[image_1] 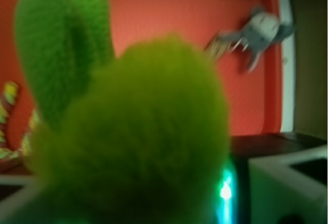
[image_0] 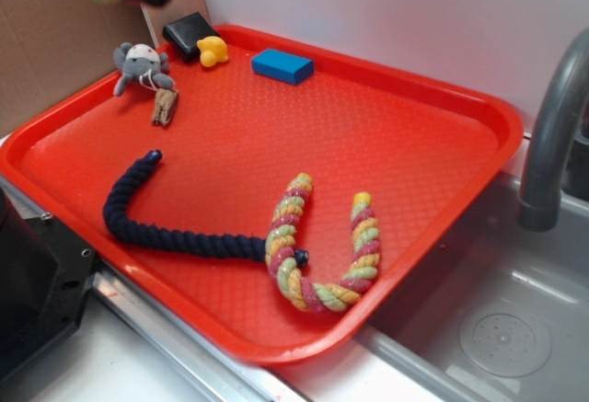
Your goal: Grab the green animal.
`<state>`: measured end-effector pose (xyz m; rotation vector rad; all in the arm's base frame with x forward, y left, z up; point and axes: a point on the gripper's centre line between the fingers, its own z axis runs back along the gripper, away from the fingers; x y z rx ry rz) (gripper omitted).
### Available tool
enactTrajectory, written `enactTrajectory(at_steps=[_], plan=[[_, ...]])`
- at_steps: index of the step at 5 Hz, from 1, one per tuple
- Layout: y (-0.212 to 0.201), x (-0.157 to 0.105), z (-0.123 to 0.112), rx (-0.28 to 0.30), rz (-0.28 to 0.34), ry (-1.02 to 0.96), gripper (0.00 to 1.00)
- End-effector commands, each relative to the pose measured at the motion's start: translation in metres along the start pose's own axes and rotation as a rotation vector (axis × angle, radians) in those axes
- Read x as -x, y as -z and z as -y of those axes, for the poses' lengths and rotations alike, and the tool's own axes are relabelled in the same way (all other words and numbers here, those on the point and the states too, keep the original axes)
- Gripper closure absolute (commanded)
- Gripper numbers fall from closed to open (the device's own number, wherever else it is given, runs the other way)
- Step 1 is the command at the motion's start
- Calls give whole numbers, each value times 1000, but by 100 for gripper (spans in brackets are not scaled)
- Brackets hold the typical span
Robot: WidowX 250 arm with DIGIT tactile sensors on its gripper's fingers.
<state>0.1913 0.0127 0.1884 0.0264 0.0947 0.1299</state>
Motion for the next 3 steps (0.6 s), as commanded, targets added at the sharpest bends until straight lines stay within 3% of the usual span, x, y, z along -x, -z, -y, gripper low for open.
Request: enactTrajectory(at_steps=[1, 3], plan=[[-73, -26, 38, -35, 237, 62, 100], [-62, -31, 47, -43, 156, 28, 100]])
